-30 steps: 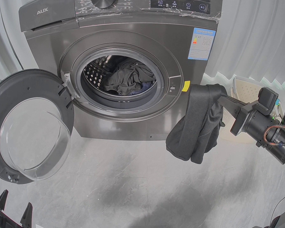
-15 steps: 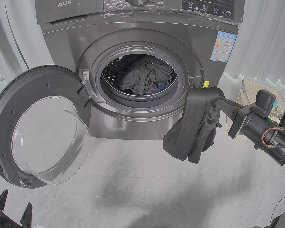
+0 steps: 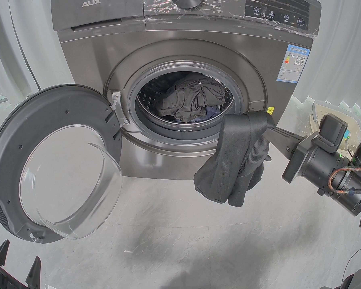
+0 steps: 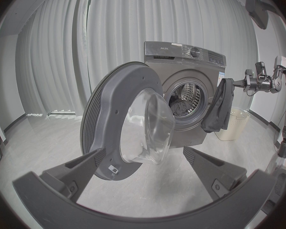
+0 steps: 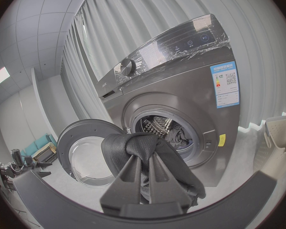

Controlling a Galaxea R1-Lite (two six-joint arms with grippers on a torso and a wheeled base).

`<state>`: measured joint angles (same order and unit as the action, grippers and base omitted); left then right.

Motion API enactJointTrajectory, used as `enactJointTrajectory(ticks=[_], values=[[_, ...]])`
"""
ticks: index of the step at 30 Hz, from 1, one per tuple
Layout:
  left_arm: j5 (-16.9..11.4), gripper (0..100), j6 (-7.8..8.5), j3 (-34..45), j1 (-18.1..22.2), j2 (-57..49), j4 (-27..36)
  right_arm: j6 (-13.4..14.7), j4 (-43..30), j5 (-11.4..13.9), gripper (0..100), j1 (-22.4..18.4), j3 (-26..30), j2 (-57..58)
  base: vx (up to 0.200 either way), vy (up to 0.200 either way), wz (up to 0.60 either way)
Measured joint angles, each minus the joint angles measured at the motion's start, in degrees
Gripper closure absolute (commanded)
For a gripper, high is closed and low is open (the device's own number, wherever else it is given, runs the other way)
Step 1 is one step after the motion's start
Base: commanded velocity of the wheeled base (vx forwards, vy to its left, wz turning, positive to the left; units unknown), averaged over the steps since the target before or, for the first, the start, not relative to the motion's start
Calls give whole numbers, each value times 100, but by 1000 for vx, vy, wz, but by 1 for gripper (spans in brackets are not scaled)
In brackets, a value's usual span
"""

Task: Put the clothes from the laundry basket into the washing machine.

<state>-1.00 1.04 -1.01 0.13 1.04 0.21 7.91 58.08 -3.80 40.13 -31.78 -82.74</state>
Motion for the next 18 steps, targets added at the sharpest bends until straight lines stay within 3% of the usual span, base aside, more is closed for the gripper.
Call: enactJointTrajectory(ticks=[7,18], values=[[29,0,-68,0,-9,0,-2,46,0,0,100,60,-40,-116,0,-200,0],[22,0,-71,0,-6,0,9,43,9,0,100,151,-280,-447,0,0,0]])
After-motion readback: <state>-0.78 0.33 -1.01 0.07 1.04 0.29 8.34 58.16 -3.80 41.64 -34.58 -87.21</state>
